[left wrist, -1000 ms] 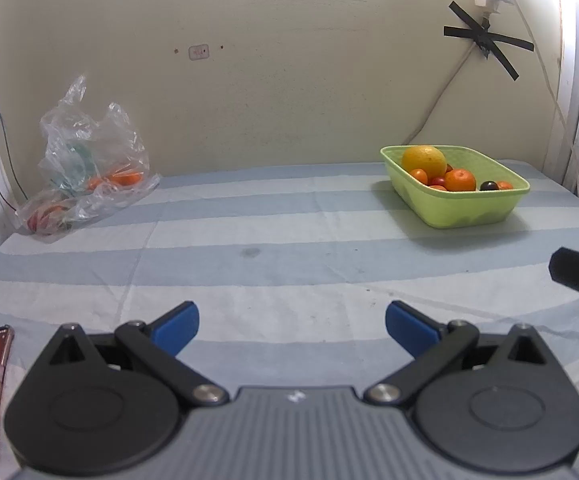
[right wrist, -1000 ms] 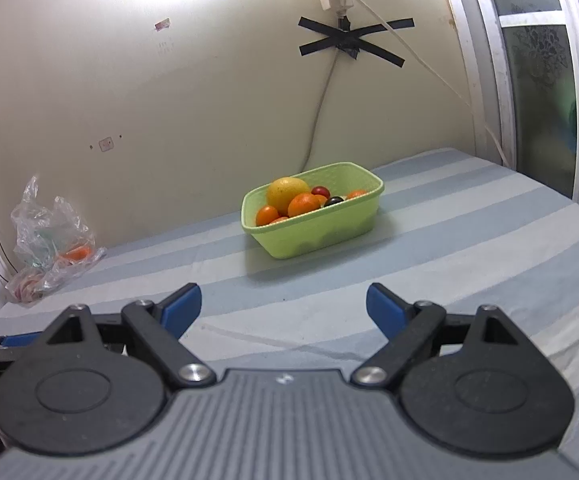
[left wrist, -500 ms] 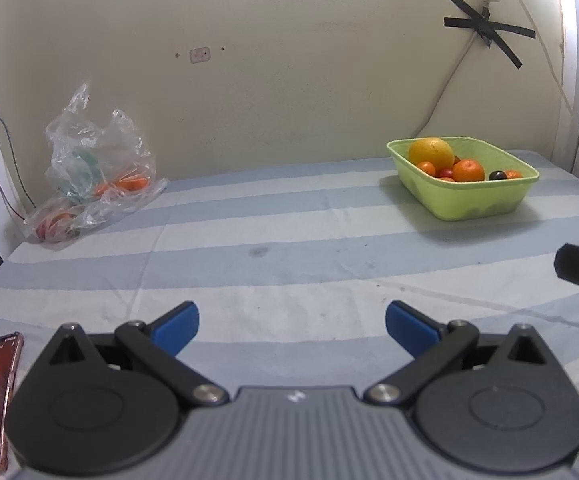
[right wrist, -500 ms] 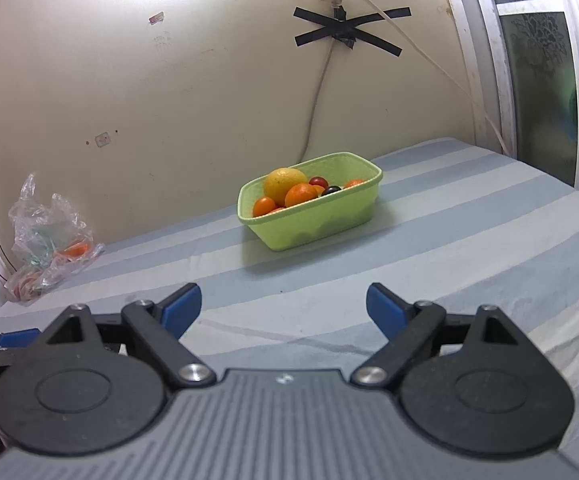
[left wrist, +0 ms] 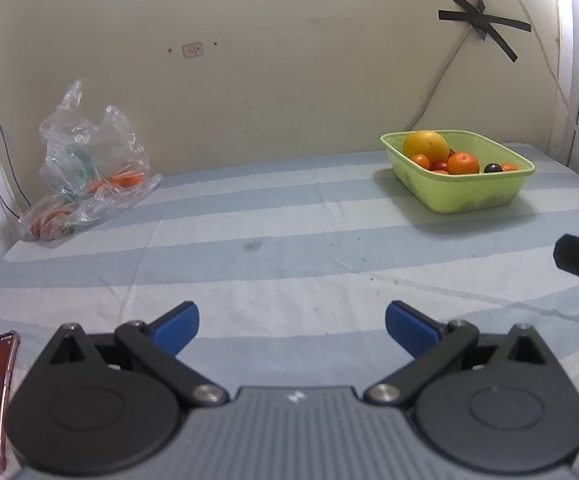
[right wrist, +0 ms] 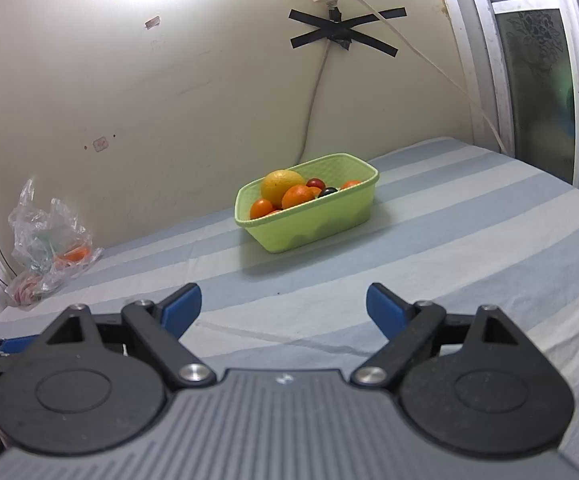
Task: Organize fruits
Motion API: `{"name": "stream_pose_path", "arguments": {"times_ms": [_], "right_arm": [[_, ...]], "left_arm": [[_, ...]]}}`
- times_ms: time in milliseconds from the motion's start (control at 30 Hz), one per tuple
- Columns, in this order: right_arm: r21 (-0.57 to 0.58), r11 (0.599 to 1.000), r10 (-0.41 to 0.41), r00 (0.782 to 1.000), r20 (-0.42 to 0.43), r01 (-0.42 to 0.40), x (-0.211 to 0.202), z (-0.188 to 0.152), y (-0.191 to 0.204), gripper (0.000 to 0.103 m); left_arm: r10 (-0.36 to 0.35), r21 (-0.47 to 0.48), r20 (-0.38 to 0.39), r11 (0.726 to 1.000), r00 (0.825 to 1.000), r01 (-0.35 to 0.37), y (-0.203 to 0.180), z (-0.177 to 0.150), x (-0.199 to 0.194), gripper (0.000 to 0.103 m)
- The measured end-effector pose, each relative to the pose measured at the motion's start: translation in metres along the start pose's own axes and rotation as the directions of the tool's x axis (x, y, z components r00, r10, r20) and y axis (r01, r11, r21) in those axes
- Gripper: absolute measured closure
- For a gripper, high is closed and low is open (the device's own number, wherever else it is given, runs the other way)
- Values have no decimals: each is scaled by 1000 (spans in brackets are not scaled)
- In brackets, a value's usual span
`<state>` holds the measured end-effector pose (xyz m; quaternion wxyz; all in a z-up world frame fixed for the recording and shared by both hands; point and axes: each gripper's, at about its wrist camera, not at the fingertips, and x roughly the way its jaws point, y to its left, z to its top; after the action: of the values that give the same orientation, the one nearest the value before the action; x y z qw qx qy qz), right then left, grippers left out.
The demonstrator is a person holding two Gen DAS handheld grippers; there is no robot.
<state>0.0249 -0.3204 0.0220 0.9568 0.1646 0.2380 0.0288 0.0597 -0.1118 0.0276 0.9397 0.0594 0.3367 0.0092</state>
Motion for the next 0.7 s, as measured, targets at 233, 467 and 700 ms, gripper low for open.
{"name": "stream_pose_path", "arguments": {"times_ms": [233,467,700], "right_arm": [[4,1000,1,1000,-1,-1,-1,0,1,12],[14,1000,0,1000,7,0,-3,1,-1,12],[21,1000,-3,1000,13,2,-4,2,-1,12]], "left_arm": [[-6,-5,-17,1000,1000,6,1,0,1,0],[-6,-5,-18,1000,1000,6,1,0,0,0],[-10,-6,-30,1000,999,9,2,0,1,0]]}}
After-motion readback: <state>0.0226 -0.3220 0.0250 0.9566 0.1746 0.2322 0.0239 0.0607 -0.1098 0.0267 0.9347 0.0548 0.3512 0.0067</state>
